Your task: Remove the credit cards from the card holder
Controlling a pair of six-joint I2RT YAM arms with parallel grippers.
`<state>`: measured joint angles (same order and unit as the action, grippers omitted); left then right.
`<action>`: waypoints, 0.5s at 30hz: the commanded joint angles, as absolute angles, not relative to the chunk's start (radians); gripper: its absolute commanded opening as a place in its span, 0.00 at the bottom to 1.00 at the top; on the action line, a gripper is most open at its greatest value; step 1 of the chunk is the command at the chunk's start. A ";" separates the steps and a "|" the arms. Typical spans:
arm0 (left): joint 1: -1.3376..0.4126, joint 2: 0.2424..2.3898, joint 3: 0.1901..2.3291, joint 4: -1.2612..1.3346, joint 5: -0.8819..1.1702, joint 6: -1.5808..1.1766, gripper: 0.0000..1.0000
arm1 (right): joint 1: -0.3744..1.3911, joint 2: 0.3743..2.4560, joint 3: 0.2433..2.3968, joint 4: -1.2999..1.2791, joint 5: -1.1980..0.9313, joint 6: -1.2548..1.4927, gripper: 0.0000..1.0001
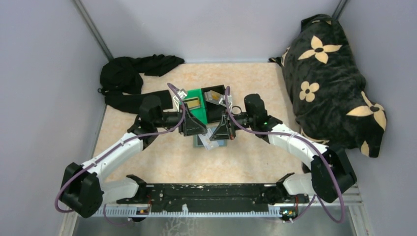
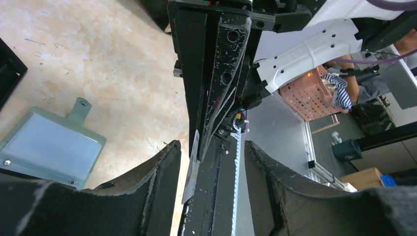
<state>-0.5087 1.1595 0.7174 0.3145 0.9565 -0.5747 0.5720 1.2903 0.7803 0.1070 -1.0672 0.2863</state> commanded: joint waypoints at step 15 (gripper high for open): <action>-0.574 1.177 0.771 0.139 0.863 -0.429 0.00 | 0.572 1.228 0.827 0.135 -1.092 0.278 0.00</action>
<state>-0.5636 1.1835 0.7273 0.1913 0.9428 -0.4648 0.5724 1.2720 0.7803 0.0963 -1.0775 0.2832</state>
